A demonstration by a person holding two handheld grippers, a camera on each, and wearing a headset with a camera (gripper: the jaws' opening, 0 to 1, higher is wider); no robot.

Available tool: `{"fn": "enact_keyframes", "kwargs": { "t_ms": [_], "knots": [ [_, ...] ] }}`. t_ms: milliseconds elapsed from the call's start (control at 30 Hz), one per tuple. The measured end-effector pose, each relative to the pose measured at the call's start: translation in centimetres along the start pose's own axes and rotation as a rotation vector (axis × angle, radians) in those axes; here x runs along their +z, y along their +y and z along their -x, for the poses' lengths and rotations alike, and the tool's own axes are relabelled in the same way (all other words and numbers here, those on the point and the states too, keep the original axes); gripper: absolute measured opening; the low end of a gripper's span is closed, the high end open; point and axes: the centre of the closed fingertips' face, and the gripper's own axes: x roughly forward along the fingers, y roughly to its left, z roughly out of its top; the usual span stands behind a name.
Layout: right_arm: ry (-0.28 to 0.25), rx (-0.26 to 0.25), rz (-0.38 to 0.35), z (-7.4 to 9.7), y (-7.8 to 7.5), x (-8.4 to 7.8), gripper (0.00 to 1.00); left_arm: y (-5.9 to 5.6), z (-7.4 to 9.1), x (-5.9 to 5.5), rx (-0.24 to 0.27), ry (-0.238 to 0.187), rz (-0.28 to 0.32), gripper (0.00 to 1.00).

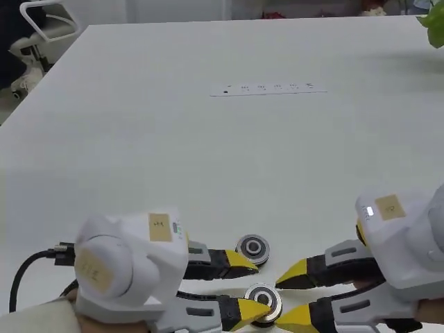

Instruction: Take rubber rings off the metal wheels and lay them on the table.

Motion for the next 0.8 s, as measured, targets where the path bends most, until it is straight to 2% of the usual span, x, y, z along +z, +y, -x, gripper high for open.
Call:
{"fn": "enact_keyframes", "kwargs": {
  "t_ms": [233, 433, 500, 700, 800],
  "knots": [
    [0.011, -0.003, 0.018, -0.09, -0.04, -0.18, 0.19, -0.47, -0.31, -0.53, -0.015, 0.019, -0.022, 0.19],
    [0.022, -0.006, 0.029, -0.18, 0.00, -0.38, 0.17, -0.61, -0.27, -0.67, -0.024, 0.017, -0.043, 0.14],
    [0.024, -0.006, 0.031, -0.16, -0.03, -0.41, 0.16, -0.62, -0.30, -0.57, -0.019, -0.002, -0.039, 0.14],
    [0.030, -0.010, 0.025, -0.05, -0.17, -0.43, 0.11, -0.53, -0.08, -0.70, -0.006, -0.010, -0.086, 0.14],
    [0.030, -0.010, 0.016, -0.05, -0.22, -0.47, 0.11, -0.46, -0.08, -0.64, -0.005, -0.016, -0.083, 0.14]
  ]
}}
